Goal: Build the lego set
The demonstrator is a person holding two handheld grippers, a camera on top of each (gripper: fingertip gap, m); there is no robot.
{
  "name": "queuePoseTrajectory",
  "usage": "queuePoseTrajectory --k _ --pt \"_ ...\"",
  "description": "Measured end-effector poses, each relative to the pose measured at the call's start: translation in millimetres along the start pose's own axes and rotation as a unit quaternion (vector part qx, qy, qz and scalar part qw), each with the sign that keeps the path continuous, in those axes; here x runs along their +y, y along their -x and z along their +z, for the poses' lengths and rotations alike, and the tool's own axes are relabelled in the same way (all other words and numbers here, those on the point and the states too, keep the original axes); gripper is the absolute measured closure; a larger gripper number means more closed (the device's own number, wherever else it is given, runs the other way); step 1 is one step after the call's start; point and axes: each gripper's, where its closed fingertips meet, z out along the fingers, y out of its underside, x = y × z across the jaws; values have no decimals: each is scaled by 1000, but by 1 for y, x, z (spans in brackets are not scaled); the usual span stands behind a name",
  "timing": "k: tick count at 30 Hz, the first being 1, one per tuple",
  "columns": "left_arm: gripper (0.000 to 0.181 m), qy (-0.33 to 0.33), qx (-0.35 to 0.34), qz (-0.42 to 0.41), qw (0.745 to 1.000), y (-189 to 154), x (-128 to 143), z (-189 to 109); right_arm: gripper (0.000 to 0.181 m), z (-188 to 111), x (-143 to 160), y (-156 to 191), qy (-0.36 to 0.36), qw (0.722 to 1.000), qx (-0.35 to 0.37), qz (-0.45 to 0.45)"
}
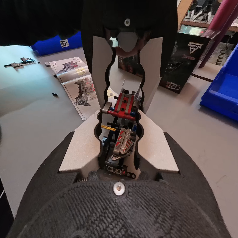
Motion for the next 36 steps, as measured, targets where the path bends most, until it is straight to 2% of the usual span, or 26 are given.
queuePoseTrajectory --k 1,5,11,15,17,22,26,29,31,33,36 --pt "121 -3 3 -10 1000 0 -1 0 130 0 0 0 -2 1000 -1 0" --pt "119 -28 20 -36 999 -3 -10 -1 130 -2 1 1 -6 1000 -8 -5" --pt "122 -24 -4 -33 999 -1 -10 0 130 -4 2 1 3 1000 -5 -17" --pt "123 -14 -34 -26 999 6 -8 1 115 -10 0 -1 11 1000 11 3" --pt "123 -13 -40 -25 999 6 -8 1 114 -14 -2 -6 11 999 28 14" --pt "124 -17 -46 -36 998 7 -9 1 119 -12 8 -8 33 999 40 4" --pt "124 -18 -48 -50 997 10 -9 2 127 -14 7 -14 21 999 48 10" --pt "123 -18 -56 -55 997 9 -10 3 119 -18 9 -11 14 998 54 21" --pt "122 -19 -57 -60 996 8 -10 3 118 -22 11 -6 17 997 68 -8" --pt "118 -18 -58 -67 996 9 -10 6 125 -24 9 -10 23 993 102 -60" --pt "107 -20 -98 -90 991 14 -8 2 130 -24 6 -13 39 988 115 -93"
